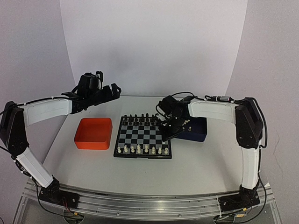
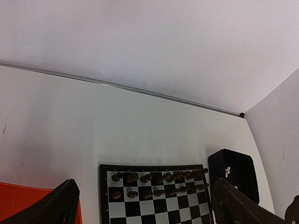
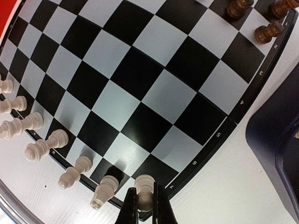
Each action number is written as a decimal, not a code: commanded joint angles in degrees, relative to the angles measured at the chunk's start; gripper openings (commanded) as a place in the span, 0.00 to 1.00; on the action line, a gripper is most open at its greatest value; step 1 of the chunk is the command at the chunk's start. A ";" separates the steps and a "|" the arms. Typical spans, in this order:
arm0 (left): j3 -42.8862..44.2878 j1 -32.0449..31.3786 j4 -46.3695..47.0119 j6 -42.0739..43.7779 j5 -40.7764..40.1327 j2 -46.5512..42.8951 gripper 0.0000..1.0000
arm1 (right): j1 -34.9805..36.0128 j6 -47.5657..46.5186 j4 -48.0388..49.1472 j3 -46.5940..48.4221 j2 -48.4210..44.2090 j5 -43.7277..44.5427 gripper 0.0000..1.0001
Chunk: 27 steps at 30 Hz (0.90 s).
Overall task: Set up the chess pieces on the board
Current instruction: Place the chess piece on the chessboard.
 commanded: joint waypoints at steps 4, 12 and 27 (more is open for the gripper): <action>0.04 0.11 0.12 -0.38 0.56 -2.25 1.00 | 1.56 -1.35 -2.42 0.98 1.19 4.18 0.00; -0.35 0.12 -0.42 -1.11 0.65 -2.29 1.00 | 2.03 -1.45 -2.71 1.45 2.43 4.79 0.00; -0.78 0.12 -1.01 -0.84 0.02 -2.98 1.00 | 2.10 -0.85 -2.66 2.46 4.59 6.30 0.00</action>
